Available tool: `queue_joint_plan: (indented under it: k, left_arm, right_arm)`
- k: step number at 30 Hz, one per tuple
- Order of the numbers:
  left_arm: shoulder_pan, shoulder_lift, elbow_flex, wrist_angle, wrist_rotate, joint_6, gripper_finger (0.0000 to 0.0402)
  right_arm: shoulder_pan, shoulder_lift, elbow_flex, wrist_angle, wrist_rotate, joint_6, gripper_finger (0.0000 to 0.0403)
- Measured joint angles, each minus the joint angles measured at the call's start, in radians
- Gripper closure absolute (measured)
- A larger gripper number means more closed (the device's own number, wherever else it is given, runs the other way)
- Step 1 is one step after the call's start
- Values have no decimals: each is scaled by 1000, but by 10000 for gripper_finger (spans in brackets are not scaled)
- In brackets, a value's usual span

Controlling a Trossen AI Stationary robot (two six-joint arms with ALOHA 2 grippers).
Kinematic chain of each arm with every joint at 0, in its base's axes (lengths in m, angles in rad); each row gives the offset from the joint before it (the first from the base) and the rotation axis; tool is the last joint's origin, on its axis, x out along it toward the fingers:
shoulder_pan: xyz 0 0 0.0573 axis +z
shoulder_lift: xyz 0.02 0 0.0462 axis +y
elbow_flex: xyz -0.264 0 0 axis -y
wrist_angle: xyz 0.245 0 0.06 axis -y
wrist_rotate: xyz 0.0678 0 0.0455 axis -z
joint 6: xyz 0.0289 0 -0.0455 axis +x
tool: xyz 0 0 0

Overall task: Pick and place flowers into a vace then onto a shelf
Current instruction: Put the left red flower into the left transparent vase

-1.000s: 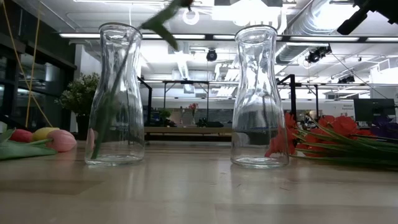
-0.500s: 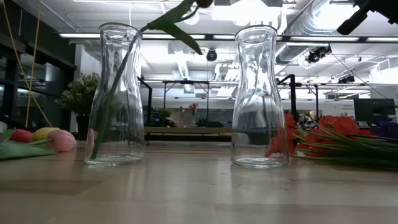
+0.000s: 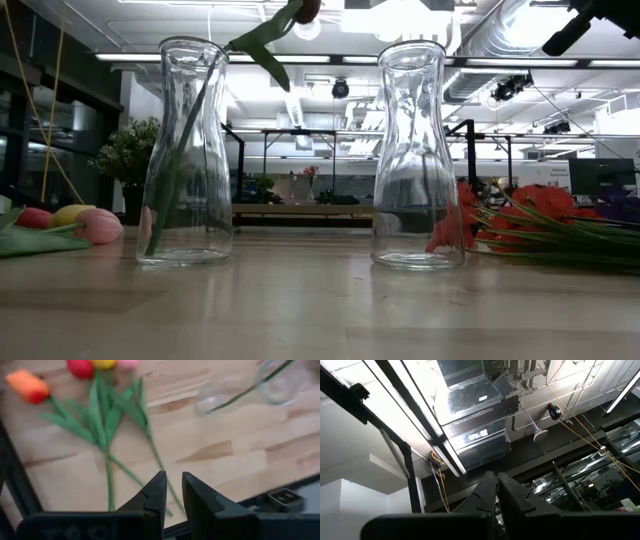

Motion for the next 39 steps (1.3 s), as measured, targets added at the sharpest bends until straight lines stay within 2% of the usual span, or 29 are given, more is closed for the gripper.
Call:
queue_joint_plan:
  k: [13, 20, 27, 39]
  left_arm:
    - [-107, 53, 1, -17, 12, -205, 305]
    - [-118, 85, 1, -14, 22, -211, 305]
    - [-118, 132, 1, -6, 103, -215, 305]
    - [-118, 140, 1, 7, 97, -212, 305]
  right_arm:
    - [0, 0, 0, 0, 0, 3, 391]
    - [0, 0, 0, 0, -1, 29, 391]
    - [0, 0, 0, 0, 0, 29, 391]
    - [0, 0, 0, 0, 0, 30, 391]
